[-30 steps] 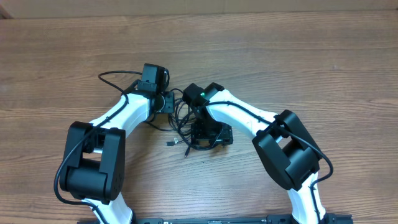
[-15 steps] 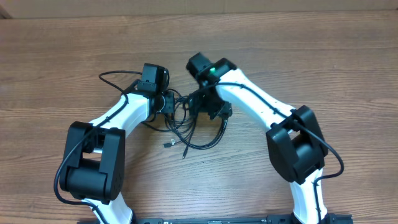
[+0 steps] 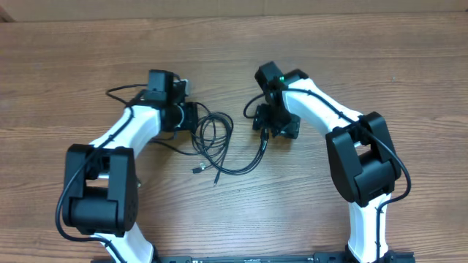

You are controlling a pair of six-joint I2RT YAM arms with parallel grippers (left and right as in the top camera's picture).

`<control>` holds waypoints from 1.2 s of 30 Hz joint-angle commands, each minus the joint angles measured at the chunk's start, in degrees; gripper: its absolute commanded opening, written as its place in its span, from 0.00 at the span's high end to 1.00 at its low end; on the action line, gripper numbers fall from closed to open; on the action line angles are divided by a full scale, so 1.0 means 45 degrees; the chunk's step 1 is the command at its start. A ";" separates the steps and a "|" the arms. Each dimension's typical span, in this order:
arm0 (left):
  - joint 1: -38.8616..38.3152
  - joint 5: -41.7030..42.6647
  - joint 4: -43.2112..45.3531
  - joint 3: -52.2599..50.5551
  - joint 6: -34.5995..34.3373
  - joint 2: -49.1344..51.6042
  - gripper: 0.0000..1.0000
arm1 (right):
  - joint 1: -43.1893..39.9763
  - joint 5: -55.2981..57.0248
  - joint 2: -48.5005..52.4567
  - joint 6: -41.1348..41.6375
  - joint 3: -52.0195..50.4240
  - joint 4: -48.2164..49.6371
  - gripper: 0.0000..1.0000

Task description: Untangle cables

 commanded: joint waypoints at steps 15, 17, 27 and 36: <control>0.1093 0.4532 0.0287 0.0267 0.2312 0.0151 0.96 | 0.1739 -0.4017 0.0019 0.0170 -0.2895 0.1802 0.78; 0.1088 0.3371 0.0243 0.0267 0.1797 0.0151 0.96 | 0.2113 -0.4274 0.0019 0.0170 -0.2895 0.2021 0.87; 0.1103 0.4891 0.0306 0.0267 0.2516 0.0151 0.94 | 0.2390 -0.6693 0.0015 -0.0894 -0.2681 0.2045 0.96; 0.1103 0.5756 0.0301 0.0267 0.3055 0.0151 0.93 | 0.0423 -0.9340 -0.0418 -0.4299 -0.1200 -0.0801 0.96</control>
